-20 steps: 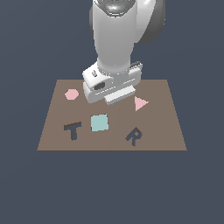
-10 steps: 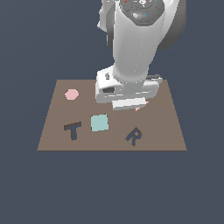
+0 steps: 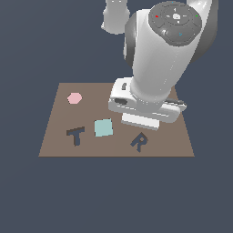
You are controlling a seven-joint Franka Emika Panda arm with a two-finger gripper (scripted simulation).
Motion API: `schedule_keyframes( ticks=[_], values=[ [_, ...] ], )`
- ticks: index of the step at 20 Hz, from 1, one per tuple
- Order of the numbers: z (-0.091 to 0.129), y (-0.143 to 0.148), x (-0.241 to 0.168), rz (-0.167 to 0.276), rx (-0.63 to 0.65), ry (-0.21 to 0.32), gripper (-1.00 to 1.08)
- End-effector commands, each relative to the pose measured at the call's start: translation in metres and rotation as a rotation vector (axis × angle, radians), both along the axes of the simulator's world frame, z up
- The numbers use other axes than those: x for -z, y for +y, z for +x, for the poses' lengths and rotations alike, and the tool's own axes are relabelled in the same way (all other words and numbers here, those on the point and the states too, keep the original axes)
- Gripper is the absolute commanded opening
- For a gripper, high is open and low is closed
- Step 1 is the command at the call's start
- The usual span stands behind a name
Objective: Insert a designated object into the corresponding slot on a board.
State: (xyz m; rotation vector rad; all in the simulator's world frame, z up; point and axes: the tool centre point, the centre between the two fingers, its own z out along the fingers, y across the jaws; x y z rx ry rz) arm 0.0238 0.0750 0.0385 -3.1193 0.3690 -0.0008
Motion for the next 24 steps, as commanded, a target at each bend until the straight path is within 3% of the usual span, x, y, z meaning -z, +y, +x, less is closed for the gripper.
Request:
schedule_keyframes(
  ticks=[1,12,24],
  values=[
    [0.013,0.004,-0.001,0.000,0.092,0.000,-1.00],
    [0.057,0.008,-0.002,0.000,0.388,0.000,-1.00],
    [0.079,0.003,-0.002,0.000,0.536,0.001,-1.00]
  ],
)
